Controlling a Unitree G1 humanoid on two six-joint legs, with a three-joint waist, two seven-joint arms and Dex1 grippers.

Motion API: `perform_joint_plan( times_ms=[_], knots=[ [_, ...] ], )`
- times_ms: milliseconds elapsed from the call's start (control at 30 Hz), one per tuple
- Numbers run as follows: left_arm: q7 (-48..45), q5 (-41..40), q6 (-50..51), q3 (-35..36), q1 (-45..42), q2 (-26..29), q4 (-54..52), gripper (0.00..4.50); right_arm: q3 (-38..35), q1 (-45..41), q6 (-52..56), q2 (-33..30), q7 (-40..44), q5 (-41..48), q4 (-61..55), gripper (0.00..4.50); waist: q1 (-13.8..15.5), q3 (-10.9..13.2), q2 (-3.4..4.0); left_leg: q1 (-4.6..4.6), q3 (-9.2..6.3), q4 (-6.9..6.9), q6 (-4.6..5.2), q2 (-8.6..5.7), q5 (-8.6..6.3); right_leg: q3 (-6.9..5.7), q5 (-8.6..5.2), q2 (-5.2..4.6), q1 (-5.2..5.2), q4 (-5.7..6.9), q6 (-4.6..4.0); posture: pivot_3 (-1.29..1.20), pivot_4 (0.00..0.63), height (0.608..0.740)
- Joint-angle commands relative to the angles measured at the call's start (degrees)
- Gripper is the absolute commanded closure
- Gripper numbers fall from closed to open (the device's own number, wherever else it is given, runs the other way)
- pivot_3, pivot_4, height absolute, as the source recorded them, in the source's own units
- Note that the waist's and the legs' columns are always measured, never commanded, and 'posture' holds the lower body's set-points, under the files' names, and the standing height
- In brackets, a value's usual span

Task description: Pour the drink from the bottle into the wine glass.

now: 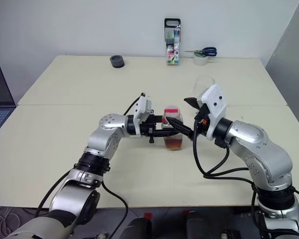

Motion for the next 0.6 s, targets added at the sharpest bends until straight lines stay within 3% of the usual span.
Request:
perform_joint_plan(
  times_ms=[33, 600],
  knots=[
    [-0.32, -0.65, -1.14, 0.51, -0.85, 0.02, -1.81, 2.74, -1.72, -0.07, -0.19, -0.11, 0.32, 1.49, -2.13, 0.00, 0.00, 0.00, 0.00, 0.00, 0.00, 0.00, 0.00, 0.00, 0.00, 0.00, 0.00, 0.00, 0.00, 0.00, 0.00, 0.00, 0.150, 0.740],
    [-0.33, -0.67, -1.53, 0.65, -1.41, -0.04, -1.90, 2.74, -2.79, -1.75, 3.38, -0.30, 0.02, 7.02, -2.14, 0.00, 0.01, 0.00, 0.00, 0.00, 0.00, 0.00, 0.00, 0.00, 0.00, 0.00, 0.00, 0.00, 0.00, 0.00, 0.00, 0.00, 0.150, 0.740]
  ],
)
